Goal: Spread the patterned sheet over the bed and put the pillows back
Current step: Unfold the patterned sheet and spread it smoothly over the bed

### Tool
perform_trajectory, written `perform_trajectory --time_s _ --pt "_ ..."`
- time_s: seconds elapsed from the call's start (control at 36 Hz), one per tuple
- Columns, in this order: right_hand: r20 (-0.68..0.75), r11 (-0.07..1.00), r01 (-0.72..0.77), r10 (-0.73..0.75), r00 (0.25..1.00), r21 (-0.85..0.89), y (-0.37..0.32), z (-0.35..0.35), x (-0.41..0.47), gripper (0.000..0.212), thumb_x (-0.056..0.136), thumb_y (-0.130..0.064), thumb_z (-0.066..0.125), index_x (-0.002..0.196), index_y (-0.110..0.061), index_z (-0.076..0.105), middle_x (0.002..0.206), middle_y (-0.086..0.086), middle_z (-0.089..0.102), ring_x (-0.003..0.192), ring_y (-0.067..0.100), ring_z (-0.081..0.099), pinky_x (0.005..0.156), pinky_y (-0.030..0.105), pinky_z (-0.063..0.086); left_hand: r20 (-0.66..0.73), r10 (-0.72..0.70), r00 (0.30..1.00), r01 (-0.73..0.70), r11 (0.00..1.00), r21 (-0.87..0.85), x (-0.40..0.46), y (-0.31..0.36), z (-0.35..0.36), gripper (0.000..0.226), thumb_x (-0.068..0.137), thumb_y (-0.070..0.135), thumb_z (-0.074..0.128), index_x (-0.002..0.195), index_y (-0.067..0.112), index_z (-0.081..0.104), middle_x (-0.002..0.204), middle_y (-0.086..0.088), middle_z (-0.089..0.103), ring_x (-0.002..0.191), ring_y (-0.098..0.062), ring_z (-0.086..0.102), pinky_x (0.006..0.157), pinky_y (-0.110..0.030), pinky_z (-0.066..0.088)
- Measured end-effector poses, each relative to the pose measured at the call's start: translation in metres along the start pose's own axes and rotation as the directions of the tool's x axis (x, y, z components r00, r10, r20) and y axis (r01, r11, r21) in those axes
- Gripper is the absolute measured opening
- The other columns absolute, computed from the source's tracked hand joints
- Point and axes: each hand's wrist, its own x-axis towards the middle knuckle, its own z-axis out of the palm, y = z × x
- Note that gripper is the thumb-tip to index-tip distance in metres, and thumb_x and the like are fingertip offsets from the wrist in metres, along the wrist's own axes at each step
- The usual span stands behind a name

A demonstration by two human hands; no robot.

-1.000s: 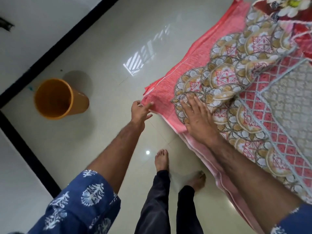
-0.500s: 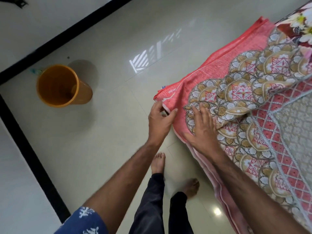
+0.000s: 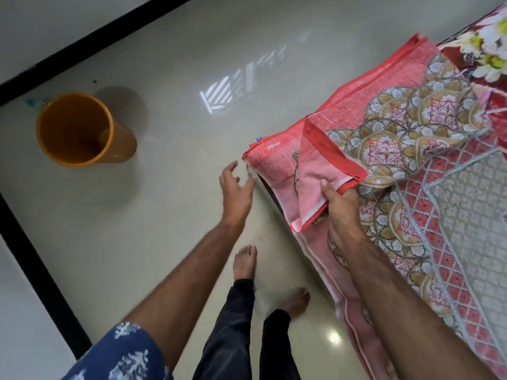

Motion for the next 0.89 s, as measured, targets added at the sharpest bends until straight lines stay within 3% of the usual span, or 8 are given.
perform_trajectory --time_s 0.14,0.33,0.42,0.47,0.58,0.69,0.78,0.89 --pt "0.112 0.991 0.047 -0.033 0.993 -0.122 0.003 0.0 -0.004 0.017 0.094 -0.009 0.068 0.111 -0.011 0.068 0.101 0.0 0.073 0.091 0.012 0.07 0.078 0.023 0.058 0.1 -0.198 0.975 0.209 0.971 -0.116 0.037 0.008 -0.009 0.062 0.097 0.025 0.068 0.149 0.016 0.036 0.127 -0.005 0.059 0.115 -0.019 0.06 0.089 -0.039 0.05" --pt "0.158 0.906 0.16 -0.105 0.982 -0.393 0.0 0.017 -0.018 0.004 0.095 -0.023 0.068 0.095 -0.019 0.068 0.088 0.005 0.073 0.086 0.026 0.072 0.079 0.043 0.06 0.024 -0.095 0.995 0.096 0.993 -0.062 0.048 0.031 -0.003 0.021 0.085 0.026 0.081 0.083 0.017 0.063 0.083 -0.001 0.068 0.079 -0.016 0.068 0.06 -0.023 0.051" --pt "0.164 0.898 0.196 -0.141 0.976 -0.395 0.0 0.021 -0.023 0.005 0.094 -0.025 0.067 0.094 -0.021 0.067 0.085 -0.005 0.071 0.08 0.015 0.07 0.078 0.041 0.06 0.011 -0.023 1.0 0.024 0.998 -0.054 0.034 0.041 -0.001 0.023 0.084 0.028 0.082 0.076 0.018 0.062 0.083 -0.002 0.068 0.082 -0.015 0.067 0.074 -0.036 0.059" --pt "0.219 0.884 0.252 -0.175 0.96 -0.393 0.0 0.022 -0.026 0.006 0.092 -0.022 0.068 0.093 -0.018 0.063 0.079 -0.01 0.065 0.068 0.0 0.063 0.069 0.025 0.055 0.076 0.02 0.997 -0.01 0.992 -0.125 0.02 0.05 0.002 0.023 0.086 0.02 0.08 0.075 0.014 0.061 0.078 -0.004 0.065 0.076 -0.015 0.064 0.076 -0.045 0.059" --pt "0.398 0.842 0.325 -0.146 0.906 -0.43 -0.001 0.029 -0.032 0.033 0.084 -0.04 0.076 0.106 -0.018 0.062 0.091 -0.005 0.068 0.088 0.004 0.07 0.074 0.02 0.055 0.259 0.162 0.952 -0.112 0.974 -0.198 -0.017 0.068 0.02 0.02 0.086 0.01 0.079 0.077 0.011 0.062 0.074 -0.01 0.067 0.071 -0.02 0.065 0.074 -0.046 0.058" --pt "0.171 0.931 0.272 -0.235 0.957 -0.243 -0.003 0.027 -0.032 0.007 0.095 -0.024 0.069 0.1 -0.027 0.065 0.085 -0.004 0.074 0.075 0.008 0.073 0.066 0.039 0.061 0.41 0.274 0.87 -0.215 0.959 -0.184 -0.038 0.074 0.039 0.007 0.09 0.011 0.075 0.09 0.008 0.069 0.097 -0.01 0.076 0.087 -0.019 0.071 0.087 -0.042 0.059" --pt "-0.05 0.994 0.107 -0.108 0.993 -0.013 -0.01 0.017 -0.021 0.011 0.097 -0.014 0.066 0.096 -0.025 0.064 0.085 -0.011 0.07 0.081 0.007 0.073 0.072 0.028 0.058 0.477 0.365 0.8 -0.363 0.926 -0.1 -0.04 0.071 0.044 0.01 0.095 0.02 0.067 0.101 0.013 0.07 0.107 0.0 0.075 0.104 -0.018 0.07 0.095 -0.049 0.055" --pt "-0.108 0.99 -0.028 0.043 0.993 0.141 -0.015 -0.005 -0.005 0.03 0.091 -0.011 0.072 0.117 -0.018 0.059 0.102 -0.009 0.066 0.095 0.011 0.068 0.1 0.038 0.054 0.24 0.321 0.916 -0.334 0.942 0.013 -0.021 0.05 0.036 0.022 0.093 0.016 0.064 0.115 0.015 0.065 0.12 -0.001 0.063 0.11 -0.016 0.063 0.096 -0.047 0.052"
